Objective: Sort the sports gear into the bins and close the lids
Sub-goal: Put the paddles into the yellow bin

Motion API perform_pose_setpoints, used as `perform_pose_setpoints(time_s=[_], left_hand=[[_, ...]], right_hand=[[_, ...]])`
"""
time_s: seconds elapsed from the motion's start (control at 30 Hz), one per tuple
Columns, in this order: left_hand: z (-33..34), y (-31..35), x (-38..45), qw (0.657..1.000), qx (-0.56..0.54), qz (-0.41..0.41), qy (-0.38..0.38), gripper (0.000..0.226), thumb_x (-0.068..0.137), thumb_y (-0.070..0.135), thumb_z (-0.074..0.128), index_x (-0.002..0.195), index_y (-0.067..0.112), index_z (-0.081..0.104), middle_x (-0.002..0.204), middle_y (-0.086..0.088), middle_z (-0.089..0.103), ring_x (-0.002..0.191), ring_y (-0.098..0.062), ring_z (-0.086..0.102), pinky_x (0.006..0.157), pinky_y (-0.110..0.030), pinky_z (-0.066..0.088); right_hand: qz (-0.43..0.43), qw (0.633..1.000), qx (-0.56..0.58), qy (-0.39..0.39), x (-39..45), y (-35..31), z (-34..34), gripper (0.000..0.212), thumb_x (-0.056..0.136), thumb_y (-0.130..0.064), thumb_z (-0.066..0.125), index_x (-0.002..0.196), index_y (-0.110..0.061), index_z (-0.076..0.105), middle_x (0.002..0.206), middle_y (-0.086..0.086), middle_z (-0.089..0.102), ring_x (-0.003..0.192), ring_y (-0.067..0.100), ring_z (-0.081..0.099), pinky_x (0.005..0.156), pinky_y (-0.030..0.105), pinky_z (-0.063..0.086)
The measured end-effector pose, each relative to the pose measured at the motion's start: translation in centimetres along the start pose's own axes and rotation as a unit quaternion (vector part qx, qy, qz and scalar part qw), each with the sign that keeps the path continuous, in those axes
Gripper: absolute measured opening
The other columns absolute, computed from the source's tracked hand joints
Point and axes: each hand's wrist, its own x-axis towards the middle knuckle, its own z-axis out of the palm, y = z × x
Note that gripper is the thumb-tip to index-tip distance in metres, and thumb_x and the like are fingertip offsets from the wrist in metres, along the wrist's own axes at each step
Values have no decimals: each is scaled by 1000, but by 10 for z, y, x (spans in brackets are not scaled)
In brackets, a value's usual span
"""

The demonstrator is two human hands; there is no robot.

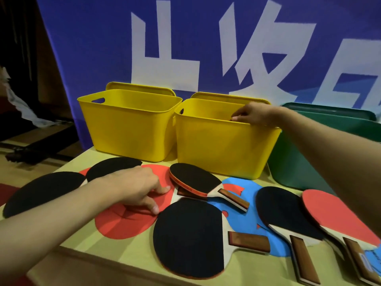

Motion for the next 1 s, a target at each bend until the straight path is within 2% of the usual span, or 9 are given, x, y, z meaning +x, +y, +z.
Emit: perform_pose_setpoints(time_s=[0.1,0.23,0.37,0.47,0.57,0.7,0.8,0.87,1.0], left_hand=[[-2,-2,2,1000,-26,-8,-8,80,80,74,66,151,49,38,138,2,61,127,-25,55,99,-36,49],[-1,-1,3,1000,-8,-2,-6,81,81,74,65,152,49,37,139,3,60,128,-23,54,97,-32,46],[-3,-2,4,1000,-3,10,-2,78,82,74,64,151,50,38,138,5,62,129,-21,54,100,-31,46],[-5,-4,7,1000,8,11,-10,74,83,73,64,149,51,41,138,8,62,129,-18,54,102,-30,46],[-9,0,8,999,33,25,-14,62,88,71,59,146,53,44,133,13,65,122,-17,58,88,-23,41],[-25,5,4,1000,11,-10,-24,37,96,67,48,120,49,70,116,19,72,107,-13,65,86,-23,48],[-42,31,8,997,44,-49,-31,48,99,66,41,86,29,69,82,8,64,84,-16,61,83,-30,53],[-50,56,9,997,56,-44,-7,44,102,61,41,100,30,72,86,6,61,84,-17,59,80,-31,53],[-62,98,4,997,72,-30,8,47,99,67,42,114,33,70,88,5,59,85,-19,63,72,-31,50]], right_hand=[[63,993,68,-76,3,3,0,41,107,-35,46,147,-29,51,150,2,47,140,30,41,115,50,32],[95,990,64,-87,-1,-1,1,41,108,-31,44,149,-28,48,156,4,41,145,34,35,117,50,29],[2,992,89,85,-10,-1,3,26,105,-22,50,123,-26,69,130,0,67,113,16,61,102,33,46],[-59,963,100,242,-53,-3,5,27,103,-14,49,119,-17,71,115,-3,70,103,10,62,91,26,47],[-90,952,48,288,-118,4,23,25,99,-14,53,110,-18,75,105,-5,69,90,12,62,83,30,49],[-37,972,17,231,-194,34,66,19,96,-16,60,104,-20,77,98,-1,74,83,17,68,80,36,55],[45,985,-6,164,-237,67,91,16,97,-26,60,106,-25,74,101,-1,72,84,13,66,81,34,55],[124,987,-24,101,-261,87,103,23,96,-44,59,111,-29,67,108,-3,65,89,12,60,81,31,50],[232,969,-77,26,-301,104,126,63,84,-81,49,115,-26,51,106,-2,59,90,21,57,83,40,54]])
